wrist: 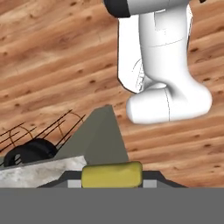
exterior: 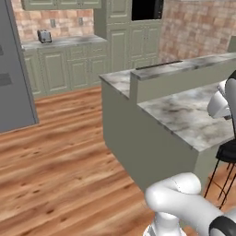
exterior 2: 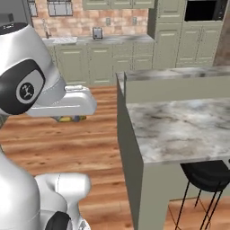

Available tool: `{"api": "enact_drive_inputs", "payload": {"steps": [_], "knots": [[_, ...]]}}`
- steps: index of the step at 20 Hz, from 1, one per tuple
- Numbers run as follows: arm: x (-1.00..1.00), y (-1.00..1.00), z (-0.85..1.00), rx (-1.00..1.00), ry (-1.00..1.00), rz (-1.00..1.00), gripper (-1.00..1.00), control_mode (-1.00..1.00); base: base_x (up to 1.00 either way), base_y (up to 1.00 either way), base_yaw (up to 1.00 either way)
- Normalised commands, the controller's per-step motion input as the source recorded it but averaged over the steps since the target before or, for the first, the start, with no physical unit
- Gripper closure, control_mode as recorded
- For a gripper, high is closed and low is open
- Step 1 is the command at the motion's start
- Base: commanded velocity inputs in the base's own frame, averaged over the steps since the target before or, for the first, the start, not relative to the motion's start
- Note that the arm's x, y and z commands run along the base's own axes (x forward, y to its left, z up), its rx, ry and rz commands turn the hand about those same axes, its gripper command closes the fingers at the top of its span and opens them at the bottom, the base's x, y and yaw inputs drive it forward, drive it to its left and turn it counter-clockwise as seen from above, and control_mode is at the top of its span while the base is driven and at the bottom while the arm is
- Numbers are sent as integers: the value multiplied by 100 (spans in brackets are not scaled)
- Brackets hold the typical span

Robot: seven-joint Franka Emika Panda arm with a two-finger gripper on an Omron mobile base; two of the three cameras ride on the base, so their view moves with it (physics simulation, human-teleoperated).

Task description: Retrieve the butter from the fridge and place it on a plate on the dining table. Then retrieve the butter knife by the fridge and place it near the plate.

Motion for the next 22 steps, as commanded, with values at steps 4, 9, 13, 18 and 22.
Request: {"api": "enact_drive_inputs", "payload": {"steps": [4, 9, 13, 18, 22], "knots": [[0, 0, 0, 0, 0, 0, 100, 100, 0, -60, -4], [0, 0, 0, 0, 0, 0, 100, 100, 0, -100, -1], [0, 0, 0, 0, 0, 0, 100, 100, -15, -100, 0], [0, 0, 0, 0, 0, 0, 100, 100, -29, -100, 0], [0, 0, 0, 0, 0, 0, 100, 100, -16, -100, 0]]}}
